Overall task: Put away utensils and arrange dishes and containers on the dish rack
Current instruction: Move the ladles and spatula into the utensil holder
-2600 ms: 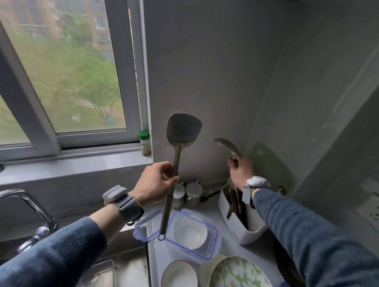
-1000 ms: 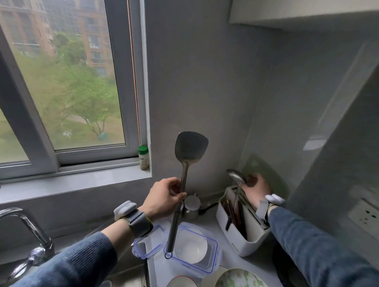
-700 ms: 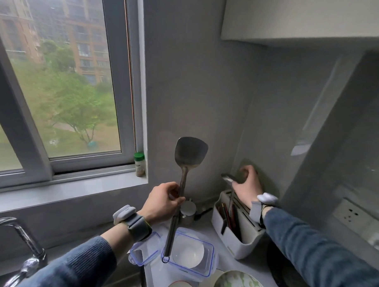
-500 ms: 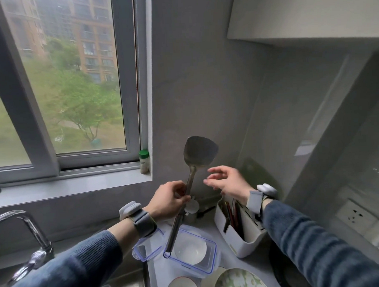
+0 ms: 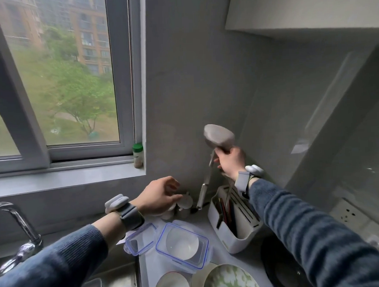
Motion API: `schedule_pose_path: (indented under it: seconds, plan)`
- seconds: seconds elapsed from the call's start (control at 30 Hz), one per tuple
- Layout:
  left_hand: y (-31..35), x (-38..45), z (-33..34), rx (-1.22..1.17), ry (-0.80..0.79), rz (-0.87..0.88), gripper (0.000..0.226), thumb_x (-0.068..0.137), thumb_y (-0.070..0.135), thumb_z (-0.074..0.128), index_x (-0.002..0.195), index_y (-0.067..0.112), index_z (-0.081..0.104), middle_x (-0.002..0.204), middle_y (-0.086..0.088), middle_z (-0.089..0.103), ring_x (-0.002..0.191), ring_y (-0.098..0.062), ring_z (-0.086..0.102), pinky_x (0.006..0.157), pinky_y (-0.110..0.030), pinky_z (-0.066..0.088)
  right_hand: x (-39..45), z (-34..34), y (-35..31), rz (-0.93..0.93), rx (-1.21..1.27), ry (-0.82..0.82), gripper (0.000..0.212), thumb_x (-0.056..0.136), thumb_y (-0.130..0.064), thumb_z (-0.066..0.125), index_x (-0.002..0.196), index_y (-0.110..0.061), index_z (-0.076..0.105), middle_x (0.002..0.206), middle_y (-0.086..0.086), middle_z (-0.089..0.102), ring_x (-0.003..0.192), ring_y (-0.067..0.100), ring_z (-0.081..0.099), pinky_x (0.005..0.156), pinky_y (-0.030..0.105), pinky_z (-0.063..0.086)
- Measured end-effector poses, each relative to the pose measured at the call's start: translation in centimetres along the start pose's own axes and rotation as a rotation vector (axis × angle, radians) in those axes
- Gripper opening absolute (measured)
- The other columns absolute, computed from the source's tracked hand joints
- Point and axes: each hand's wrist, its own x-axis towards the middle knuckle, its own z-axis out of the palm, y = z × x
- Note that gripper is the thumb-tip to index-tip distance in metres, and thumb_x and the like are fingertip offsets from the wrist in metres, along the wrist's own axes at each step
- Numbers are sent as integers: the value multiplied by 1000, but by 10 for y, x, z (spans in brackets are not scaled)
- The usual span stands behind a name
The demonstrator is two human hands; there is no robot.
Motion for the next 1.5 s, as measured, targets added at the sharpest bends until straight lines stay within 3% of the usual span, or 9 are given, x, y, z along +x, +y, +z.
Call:
schedule_pose_path:
  seconds: [0.1, 0.23, 0.43, 0.57, 0.8, 0.97, 1.27, 1.37, 1.5]
  plan:
    - [-7, 2, -4, 12, -3, -20, 24, 86, 37, 76, 107, 29, 70, 101, 15, 73, 83, 6, 66, 78, -14, 50, 14, -11, 7, -67, -162, 123, 44, 85, -46, 68, 66, -7, 72, 62, 7, 72, 55, 27, 69, 55, 39, 58]
    - [-10, 3, 1, 8, -4, -37, 19, 85, 33, 76, 103, 29, 71, 95, 16, 73, 78, 9, 66, 70, -8, 46, 23, -17, 15, -145, -300, 201, 47, 91, -41, 68, 68, 1, 68, 70, 20, 71, 63, 34, 66, 57, 37, 47]
    - [-11, 6, 6, 20, -19, -23, 18, 85, 30, 76, 102, 26, 72, 95, 15, 75, 77, 10, 66, 69, -6, 46, 28, -15, 37, -67, -430, 110, 44, 94, -42, 63, 75, -2, 67, 71, 17, 67, 63, 31, 60, 57, 31, 35]
    - [-11, 10, 5, 25, -26, -17, 18, 86, 31, 76, 102, 26, 73, 95, 15, 74, 77, 12, 65, 69, -5, 46, 31, -15, 63, -14, -435, 88, 50, 90, -48, 62, 72, -2, 68, 65, 13, 69, 64, 33, 69, 54, 30, 44]
    - [-10, 12, 7, 29, -28, -15, 18, 86, 31, 76, 103, 27, 72, 95, 15, 75, 80, 9, 66, 69, -7, 46, 25, -21, 81, 16, -424, 64, 45, 91, -45, 63, 78, -3, 69, 68, 12, 68, 66, 33, 67, 57, 29, 41]
    - [-7, 10, 11, 28, -32, -10, 19, 85, 31, 76, 103, 26, 72, 97, 14, 75, 84, 5, 68, 75, -11, 51, 25, -24, 86, -51, -414, 101, 36, 88, -42, 65, 82, -6, 69, 72, 10, 71, 68, 31, 70, 60, 36, 56]
    - [-4, 9, 9, 21, -37, -9, 19, 85, 31, 75, 103, 27, 73, 98, 13, 75, 87, 0, 69, 83, -21, 56, 13, -31, 94, -53, -340, 89, 22, 88, -29, 68, 95, -9, 72, 86, 12, 75, 82, 33, 71, 71, 34, 54]
    - [-3, 7, 10, 19, -27, -5, 19, 84, 30, 75, 103, 26, 73, 98, 12, 75, 86, 1, 68, 79, -17, 54, 5, -31, 95, -40, -301, 90, 14, 88, -25, 69, 88, -12, 72, 81, 10, 76, 77, 31, 72, 69, 32, 53]
    - [-4, 6, 9, 11, -32, -13, 20, 85, 31, 75, 104, 26, 73, 99, 13, 74, 86, 3, 68, 79, -15, 53, 1, -33, 112, 21, -249, 87, 17, 81, -34, 69, 68, -26, 62, 72, 5, 75, 70, 33, 73, 69, 45, 61]
